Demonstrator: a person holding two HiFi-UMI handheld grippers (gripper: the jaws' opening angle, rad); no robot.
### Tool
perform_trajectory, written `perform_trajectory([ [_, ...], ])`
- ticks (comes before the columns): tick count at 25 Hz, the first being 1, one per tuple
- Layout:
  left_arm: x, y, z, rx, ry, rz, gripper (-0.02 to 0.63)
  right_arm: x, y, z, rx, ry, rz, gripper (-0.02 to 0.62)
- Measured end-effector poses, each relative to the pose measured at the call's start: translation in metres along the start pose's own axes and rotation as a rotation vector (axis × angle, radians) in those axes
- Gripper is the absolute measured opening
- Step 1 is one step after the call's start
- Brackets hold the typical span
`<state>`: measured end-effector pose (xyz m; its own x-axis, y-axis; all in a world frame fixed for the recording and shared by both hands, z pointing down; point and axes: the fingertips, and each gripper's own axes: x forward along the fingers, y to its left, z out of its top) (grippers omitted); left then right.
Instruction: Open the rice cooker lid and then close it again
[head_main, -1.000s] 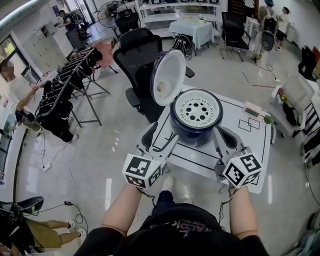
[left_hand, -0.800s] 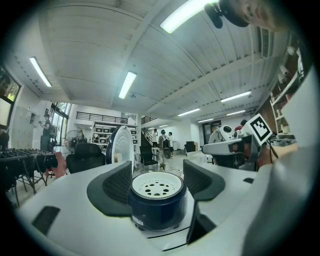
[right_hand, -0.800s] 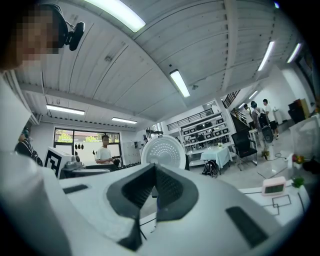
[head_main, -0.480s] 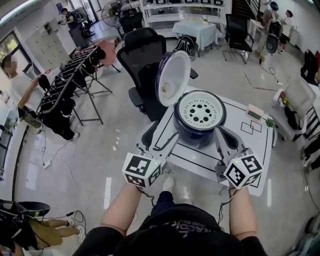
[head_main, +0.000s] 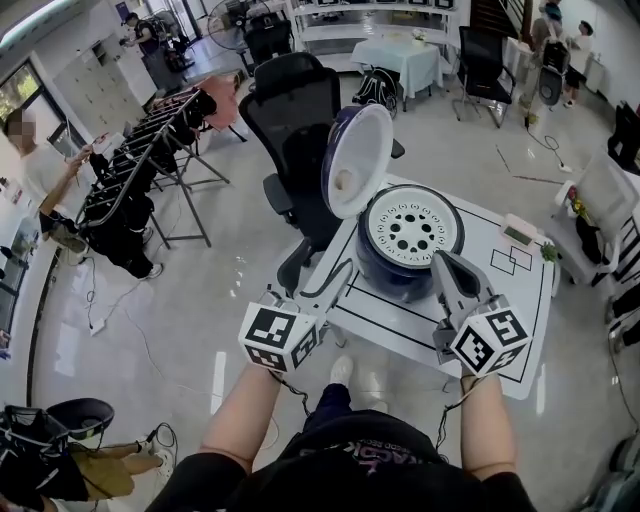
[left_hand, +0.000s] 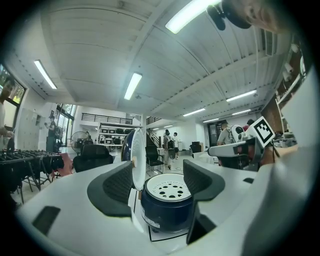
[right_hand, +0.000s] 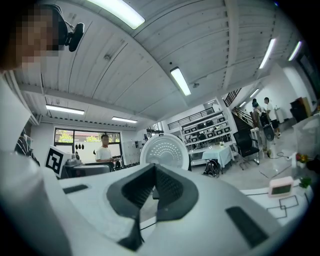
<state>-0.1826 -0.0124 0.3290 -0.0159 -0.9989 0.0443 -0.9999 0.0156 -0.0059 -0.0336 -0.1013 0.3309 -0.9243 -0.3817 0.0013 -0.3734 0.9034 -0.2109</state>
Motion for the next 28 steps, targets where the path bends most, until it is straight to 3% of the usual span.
perform_trajectory([
  [28,0.079,0.129,0.011,-0.046,-0.016,0.079,0.284,0.108,-0.04,0.011,0.001,0.007,-0.037,0.002],
])
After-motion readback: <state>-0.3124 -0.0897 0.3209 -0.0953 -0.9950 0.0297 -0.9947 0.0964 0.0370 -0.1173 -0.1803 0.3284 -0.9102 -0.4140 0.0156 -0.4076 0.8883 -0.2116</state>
